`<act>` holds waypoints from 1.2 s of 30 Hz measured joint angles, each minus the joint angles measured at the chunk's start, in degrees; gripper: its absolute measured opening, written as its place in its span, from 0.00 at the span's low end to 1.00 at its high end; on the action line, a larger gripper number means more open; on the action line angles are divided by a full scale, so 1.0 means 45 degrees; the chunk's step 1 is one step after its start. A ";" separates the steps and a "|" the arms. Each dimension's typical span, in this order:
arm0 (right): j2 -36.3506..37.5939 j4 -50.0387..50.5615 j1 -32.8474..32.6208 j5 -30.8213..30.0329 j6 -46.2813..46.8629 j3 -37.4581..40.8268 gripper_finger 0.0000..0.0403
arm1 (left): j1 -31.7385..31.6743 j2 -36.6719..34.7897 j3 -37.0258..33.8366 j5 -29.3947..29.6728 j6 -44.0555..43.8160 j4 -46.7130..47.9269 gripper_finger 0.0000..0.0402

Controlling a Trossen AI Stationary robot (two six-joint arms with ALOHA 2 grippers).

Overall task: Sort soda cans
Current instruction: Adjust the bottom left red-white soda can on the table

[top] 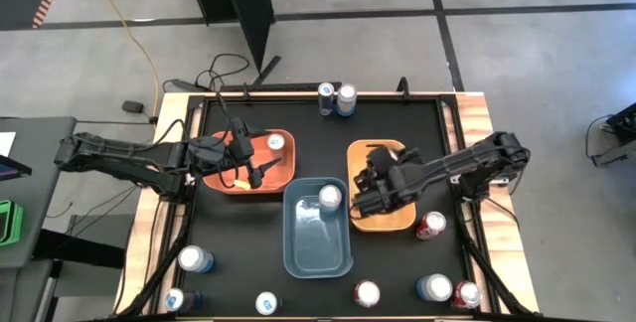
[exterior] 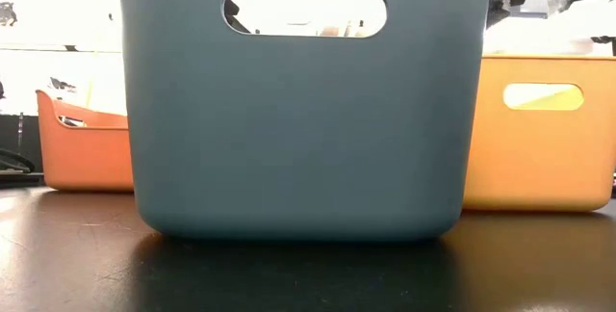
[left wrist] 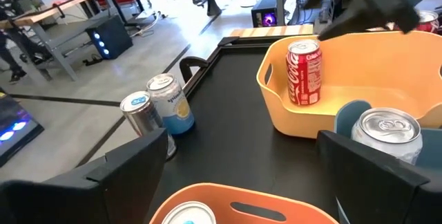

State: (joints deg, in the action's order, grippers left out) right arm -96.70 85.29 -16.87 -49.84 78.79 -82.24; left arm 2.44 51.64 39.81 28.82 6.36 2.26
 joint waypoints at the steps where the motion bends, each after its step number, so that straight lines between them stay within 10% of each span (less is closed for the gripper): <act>1: -0.0002 -0.0069 -0.0228 -0.0010 0.0099 0.0000 0.86 | -0.0003 0.0000 0.0000 0.0000 -0.0003 0.0000 0.91; 17: -0.0002 -0.0108 -0.2774 -0.0516 0.0584 0.0000 0.03 | -0.0001 0.0000 -0.0311 0.0005 0.0449 -0.0733 0.91; 36: -0.0011 -0.0272 -0.2942 0.2098 -0.3002 0.0005 0.01 | -0.0001 0.0000 -0.0316 0.0015 0.2069 -0.2891 0.91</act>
State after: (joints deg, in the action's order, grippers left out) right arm -96.75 84.07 -30.11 -40.40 65.28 -82.21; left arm 2.43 51.64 38.39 28.88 15.67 -10.75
